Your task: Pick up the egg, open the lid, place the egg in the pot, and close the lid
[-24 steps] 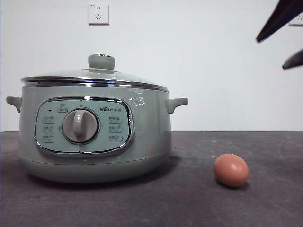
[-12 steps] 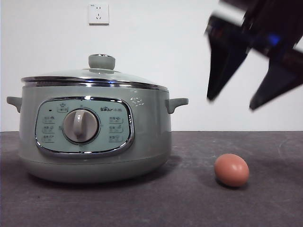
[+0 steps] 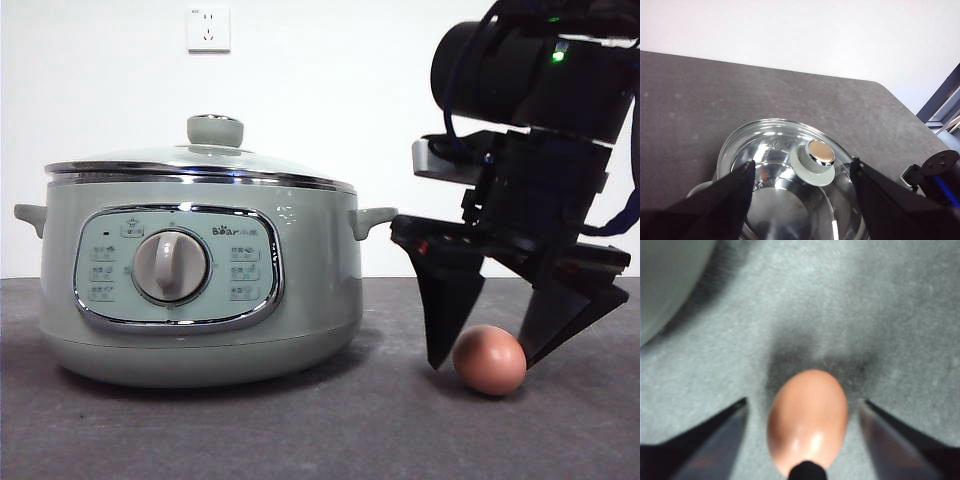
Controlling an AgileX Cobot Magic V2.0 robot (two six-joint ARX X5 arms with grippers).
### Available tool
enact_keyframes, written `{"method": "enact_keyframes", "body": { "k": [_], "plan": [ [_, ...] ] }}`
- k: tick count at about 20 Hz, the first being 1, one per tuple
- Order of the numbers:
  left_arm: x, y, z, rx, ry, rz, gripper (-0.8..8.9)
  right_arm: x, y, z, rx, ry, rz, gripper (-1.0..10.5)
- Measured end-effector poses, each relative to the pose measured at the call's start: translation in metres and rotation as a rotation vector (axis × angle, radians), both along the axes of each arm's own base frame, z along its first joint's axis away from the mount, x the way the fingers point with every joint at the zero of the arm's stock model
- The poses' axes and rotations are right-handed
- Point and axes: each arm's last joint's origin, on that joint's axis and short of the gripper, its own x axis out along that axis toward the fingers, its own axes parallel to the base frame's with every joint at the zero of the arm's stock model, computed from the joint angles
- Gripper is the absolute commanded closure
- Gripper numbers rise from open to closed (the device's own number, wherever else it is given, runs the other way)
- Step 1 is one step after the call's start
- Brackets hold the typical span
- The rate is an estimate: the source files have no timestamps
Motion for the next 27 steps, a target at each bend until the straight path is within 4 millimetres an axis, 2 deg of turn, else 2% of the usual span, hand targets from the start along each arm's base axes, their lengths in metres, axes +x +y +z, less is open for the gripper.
{"method": "enact_keyframes", "body": {
  "k": [4,8,9,14,18,20,24,27],
  "plan": [
    [0.0,0.0,-0.002,0.002,0.02,0.0,4.9,0.001,0.001,-0.002,0.0,0.003,-0.004,9.6],
    [-0.001,-0.001,-0.003,-0.004,0.029,-0.027,4.9,-0.002,-0.001,0.003,-0.002,0.005,-0.004,9.6],
    [0.0,-0.002,-0.003,-0.008,0.033,-0.048,4.89,-0.003,-0.002,0.007,0.004,-0.003,-0.004,9.6],
    [0.017,-0.016,-0.01,-0.009,0.083,-0.151,4.58,-0.024,-0.016,0.058,0.097,-0.138,-0.003,9.6],
    [0.045,-0.036,-0.014,-0.005,0.052,-0.229,4.58,-0.045,-0.031,0.091,0.162,-0.234,-0.005,9.6],
    [0.057,-0.049,-0.015,0.015,0.042,-0.227,4.58,-0.053,-0.037,0.101,0.18,-0.26,-0.008,9.6],
    [0.084,-0.08,-0.022,0.155,0.058,-0.205,4.58,-0.064,-0.046,0.11,0.177,-0.287,-0.027,9.6],
    [0.1,-0.104,-0.03,0.282,0.057,-0.187,4.58,-0.066,-0.047,0.109,0.162,-0.265,-0.028,9.6]
  ]
}}
